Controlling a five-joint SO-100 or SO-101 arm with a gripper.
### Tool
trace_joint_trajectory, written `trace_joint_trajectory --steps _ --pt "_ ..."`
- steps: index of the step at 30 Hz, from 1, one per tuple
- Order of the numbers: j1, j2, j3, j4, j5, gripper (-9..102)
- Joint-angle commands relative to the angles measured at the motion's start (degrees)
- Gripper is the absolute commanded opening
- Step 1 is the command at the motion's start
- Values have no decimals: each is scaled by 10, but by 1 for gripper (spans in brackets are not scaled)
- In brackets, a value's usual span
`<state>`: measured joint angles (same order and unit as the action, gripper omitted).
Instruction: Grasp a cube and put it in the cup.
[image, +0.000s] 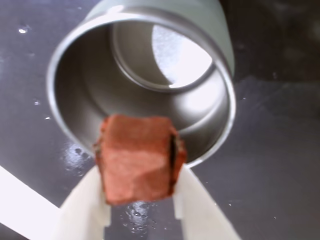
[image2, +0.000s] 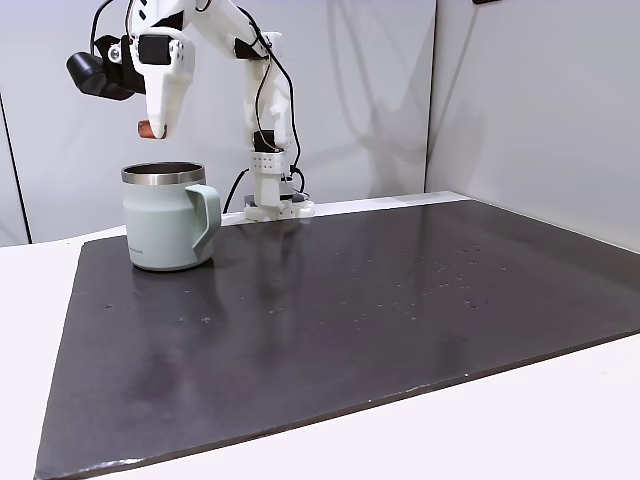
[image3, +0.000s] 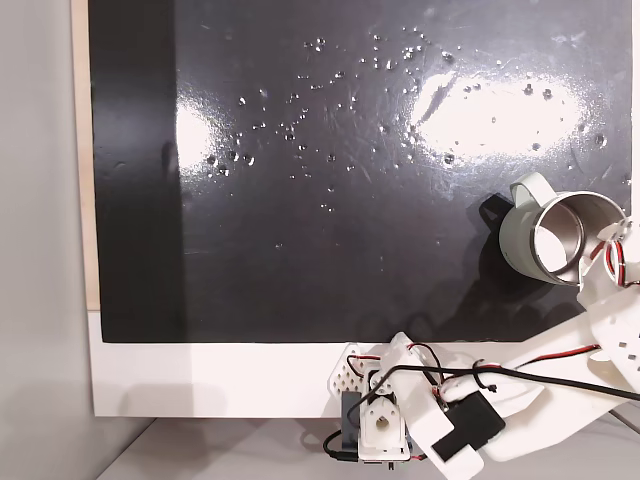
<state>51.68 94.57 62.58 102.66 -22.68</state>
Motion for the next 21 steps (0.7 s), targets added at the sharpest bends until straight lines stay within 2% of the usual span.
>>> trace_joint_trajectory --steps 1,7,13,21 --pt "-4 4 4 -8 -5 2" --pt "-6 4 17 -11 -3 4" --pt "-7 4 14 -11 11 17" --pt "-6 10 16 1 0 20"
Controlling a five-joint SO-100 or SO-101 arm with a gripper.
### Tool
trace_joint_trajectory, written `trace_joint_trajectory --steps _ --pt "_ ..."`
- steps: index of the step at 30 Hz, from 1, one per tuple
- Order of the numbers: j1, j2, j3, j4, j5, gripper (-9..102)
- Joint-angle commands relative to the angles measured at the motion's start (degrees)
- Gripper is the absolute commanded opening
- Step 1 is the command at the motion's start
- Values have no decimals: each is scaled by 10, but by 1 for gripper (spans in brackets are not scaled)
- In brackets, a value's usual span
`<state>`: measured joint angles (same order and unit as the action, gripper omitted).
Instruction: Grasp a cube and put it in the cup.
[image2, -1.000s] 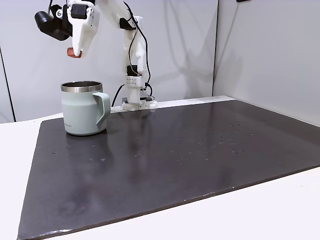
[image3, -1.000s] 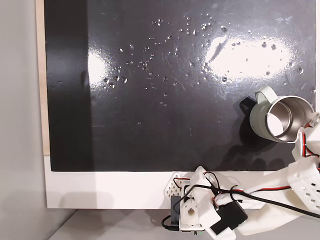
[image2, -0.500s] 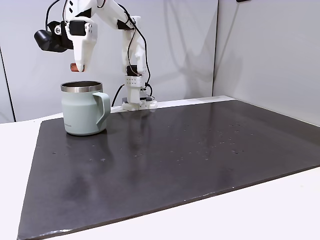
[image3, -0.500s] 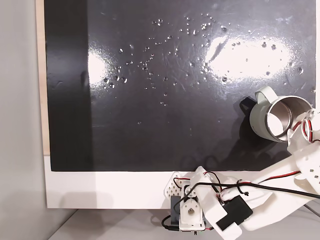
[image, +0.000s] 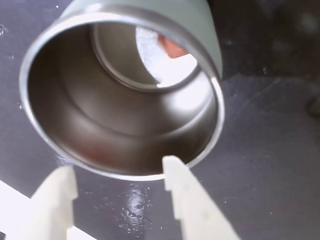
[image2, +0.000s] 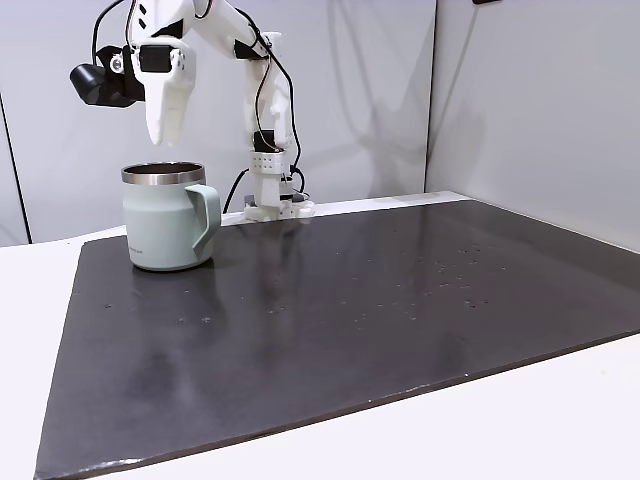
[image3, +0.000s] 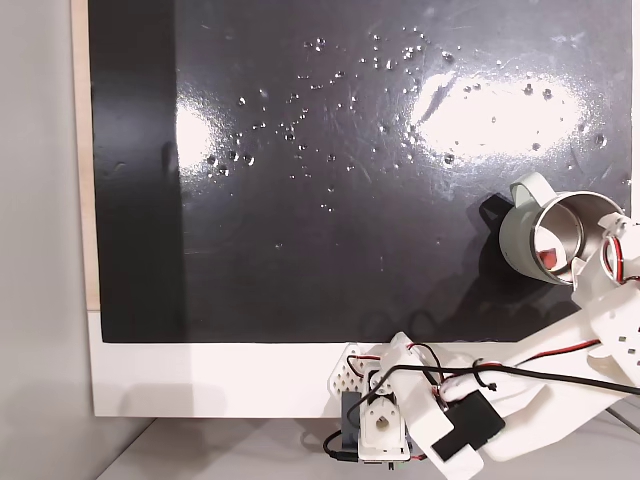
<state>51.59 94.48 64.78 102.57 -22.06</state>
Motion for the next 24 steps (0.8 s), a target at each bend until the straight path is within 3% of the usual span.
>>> trace_joint_trajectory --steps 1,24 --pt "-5 14 -5 2 -9 19" --pt "-36 87 47 2 4 18"
